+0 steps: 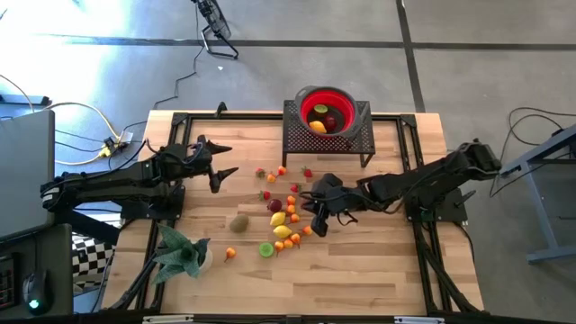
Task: Pick & Place Fruit
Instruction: Put the pear into the strainer on the shelf
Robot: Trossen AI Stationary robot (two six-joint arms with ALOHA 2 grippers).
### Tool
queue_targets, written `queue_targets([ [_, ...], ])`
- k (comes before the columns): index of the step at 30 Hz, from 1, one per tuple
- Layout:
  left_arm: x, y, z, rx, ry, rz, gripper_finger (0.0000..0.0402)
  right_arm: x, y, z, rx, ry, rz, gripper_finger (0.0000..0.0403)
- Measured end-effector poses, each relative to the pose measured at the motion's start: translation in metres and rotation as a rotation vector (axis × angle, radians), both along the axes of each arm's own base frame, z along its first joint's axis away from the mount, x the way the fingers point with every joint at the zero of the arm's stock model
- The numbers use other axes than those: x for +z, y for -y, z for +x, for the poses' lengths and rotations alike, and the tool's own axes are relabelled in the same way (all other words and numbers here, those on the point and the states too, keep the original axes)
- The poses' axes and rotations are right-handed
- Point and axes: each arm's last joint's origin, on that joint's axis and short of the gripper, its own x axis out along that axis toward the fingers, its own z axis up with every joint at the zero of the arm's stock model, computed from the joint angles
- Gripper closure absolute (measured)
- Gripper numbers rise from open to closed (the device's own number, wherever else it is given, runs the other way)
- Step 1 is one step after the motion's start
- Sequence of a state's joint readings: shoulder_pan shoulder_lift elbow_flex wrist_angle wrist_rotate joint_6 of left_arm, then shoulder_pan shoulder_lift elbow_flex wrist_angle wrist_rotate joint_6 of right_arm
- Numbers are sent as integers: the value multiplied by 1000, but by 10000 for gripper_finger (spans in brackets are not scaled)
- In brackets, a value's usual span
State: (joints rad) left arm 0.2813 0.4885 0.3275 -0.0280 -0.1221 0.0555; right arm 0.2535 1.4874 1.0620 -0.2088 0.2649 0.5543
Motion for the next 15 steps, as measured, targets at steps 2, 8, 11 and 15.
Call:
queue_targets([
  [2, 1, 0, 0, -1, 6, 1, 64, -1, -4, 2, 11, 12, 4, 398],
  [8, 2, 0, 0, -1, 16, 4, 64, -8, -18, 6, 6, 29, -3, 399],
  [11, 3, 0, 0, -1, 32, 9, 64, -12, -24, 6, -23, 23, 12, 399],
  [15, 3, 0, 1, -1, 34, 9, 64, -12, -32, 3, -34, 27, 44, 399],
])
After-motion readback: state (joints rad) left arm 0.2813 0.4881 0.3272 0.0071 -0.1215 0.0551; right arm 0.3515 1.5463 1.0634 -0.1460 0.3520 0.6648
